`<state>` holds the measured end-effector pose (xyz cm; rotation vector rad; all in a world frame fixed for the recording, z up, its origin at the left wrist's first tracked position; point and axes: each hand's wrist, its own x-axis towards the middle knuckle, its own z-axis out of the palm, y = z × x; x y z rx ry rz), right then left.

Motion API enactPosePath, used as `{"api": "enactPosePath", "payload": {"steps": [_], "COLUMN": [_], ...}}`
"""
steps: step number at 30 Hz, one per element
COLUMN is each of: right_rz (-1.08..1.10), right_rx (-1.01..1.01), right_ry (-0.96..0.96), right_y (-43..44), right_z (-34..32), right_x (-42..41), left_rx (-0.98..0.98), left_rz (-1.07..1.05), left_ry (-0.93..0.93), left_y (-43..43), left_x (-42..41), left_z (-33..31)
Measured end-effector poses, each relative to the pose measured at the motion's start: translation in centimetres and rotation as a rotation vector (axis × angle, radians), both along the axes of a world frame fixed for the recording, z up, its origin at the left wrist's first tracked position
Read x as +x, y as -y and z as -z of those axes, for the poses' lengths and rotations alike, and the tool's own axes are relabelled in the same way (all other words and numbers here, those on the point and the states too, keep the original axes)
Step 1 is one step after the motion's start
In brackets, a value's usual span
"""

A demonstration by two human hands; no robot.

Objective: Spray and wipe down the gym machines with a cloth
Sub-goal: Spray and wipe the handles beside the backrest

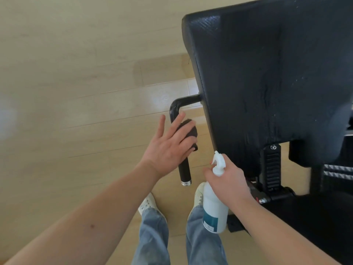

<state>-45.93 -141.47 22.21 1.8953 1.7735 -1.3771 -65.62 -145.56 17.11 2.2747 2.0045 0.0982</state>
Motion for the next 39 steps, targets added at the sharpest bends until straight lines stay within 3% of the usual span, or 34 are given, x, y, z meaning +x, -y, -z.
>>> {"api": "enactPosePath", "payload": {"steps": [3,7,14,17,26,31,35,39], "right_rz": [0.062,0.075,0.036,0.032,0.019,0.036,0.06,0.06], "right_rx": [0.006,0.006,0.026,0.03,0.022,0.017,0.011,0.019], "right_ry": [-0.04,-0.064,-0.021,-0.003,-0.027,-0.066,-0.077,-0.065], "right_y": [-0.2,-0.2,0.5,0.7,1.1,1.1,0.9,0.9], "right_z": [-0.3,-0.8,-0.4,-0.1,-0.3,-0.6,-0.1,0.2], "right_x": [-0.3,-0.3,0.7,1.0,0.3,0.3,0.5,0.7], "left_rx": [-0.036,-0.09,-0.067,0.015,-0.141,-0.137,0.034,-0.09], "left_rz": [-0.109,-0.104,-0.455,-0.553,-0.808,-0.876,-1.035,-1.028], "left_ry": [0.099,0.145,0.182,0.339,0.994,1.032,1.141,1.303], "left_y": [2.0,6.3,7.6,8.2,7.2,5.1,1.4,0.0], "left_x": [2.4,5.9,7.9,7.4,8.4,7.3,3.9,2.3], "left_z": [1.0,3.1,2.6,1.1,-2.0,-1.9,-2.9,-3.1]}}
